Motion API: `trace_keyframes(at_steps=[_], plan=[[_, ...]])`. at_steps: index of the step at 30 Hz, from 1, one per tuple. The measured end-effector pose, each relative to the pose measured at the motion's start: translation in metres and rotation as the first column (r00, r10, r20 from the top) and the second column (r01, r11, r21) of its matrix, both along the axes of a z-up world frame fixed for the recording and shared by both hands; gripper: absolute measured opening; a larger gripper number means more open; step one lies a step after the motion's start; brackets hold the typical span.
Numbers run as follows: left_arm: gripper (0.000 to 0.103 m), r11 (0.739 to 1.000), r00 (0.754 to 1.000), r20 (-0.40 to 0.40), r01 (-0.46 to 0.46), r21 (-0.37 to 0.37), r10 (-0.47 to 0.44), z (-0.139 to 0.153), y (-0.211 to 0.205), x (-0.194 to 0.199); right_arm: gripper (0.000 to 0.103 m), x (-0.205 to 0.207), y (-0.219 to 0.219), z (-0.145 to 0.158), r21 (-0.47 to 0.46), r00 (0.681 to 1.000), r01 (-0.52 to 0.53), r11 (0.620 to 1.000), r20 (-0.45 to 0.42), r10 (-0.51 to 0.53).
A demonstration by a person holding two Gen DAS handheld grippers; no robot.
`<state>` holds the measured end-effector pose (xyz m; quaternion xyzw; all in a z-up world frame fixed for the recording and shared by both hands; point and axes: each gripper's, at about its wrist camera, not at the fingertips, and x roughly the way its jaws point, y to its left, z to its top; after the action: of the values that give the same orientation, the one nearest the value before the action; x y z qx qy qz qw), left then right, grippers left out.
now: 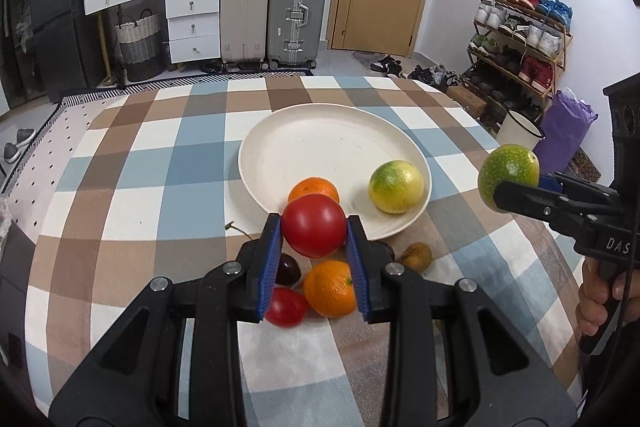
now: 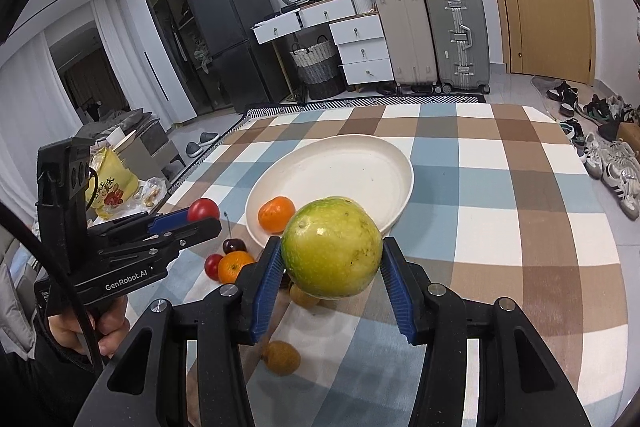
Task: Organize fruits
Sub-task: 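Lower the tomato, lime and yellow citrus onto the plate and open both tools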
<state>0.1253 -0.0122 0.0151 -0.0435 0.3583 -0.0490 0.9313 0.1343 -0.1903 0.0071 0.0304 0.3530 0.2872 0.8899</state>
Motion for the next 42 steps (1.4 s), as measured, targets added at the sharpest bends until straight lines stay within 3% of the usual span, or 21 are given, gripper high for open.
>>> trace_keyframes(at_steps=[9, 23, 42], plan=[[0.029, 0.999, 1.0, 0.007, 0.011, 0.032, -0.011, 0.001, -0.002, 0.03, 0.049, 0.036, 0.003, -0.006, 0.004, 1.0, 0.022, 1.0, 0.0, -0.022], [0.029, 1.0, 1.0, -0.002, -0.004, 0.021, 0.004, -0.005, 0.007, 0.074, 0.049, 0.074, 0.013, -0.01, 0.032, 0.999, 0.027, 0.999, 0.023, -0.028], [0.029, 1.0, 0.999, -0.041, -0.023, 0.017, 0.024, -0.034, 0.024, 0.119, 0.049, 0.113, 0.028, -0.037, 0.049, 0.999, 0.042, 0.998, -0.001, -0.042]])
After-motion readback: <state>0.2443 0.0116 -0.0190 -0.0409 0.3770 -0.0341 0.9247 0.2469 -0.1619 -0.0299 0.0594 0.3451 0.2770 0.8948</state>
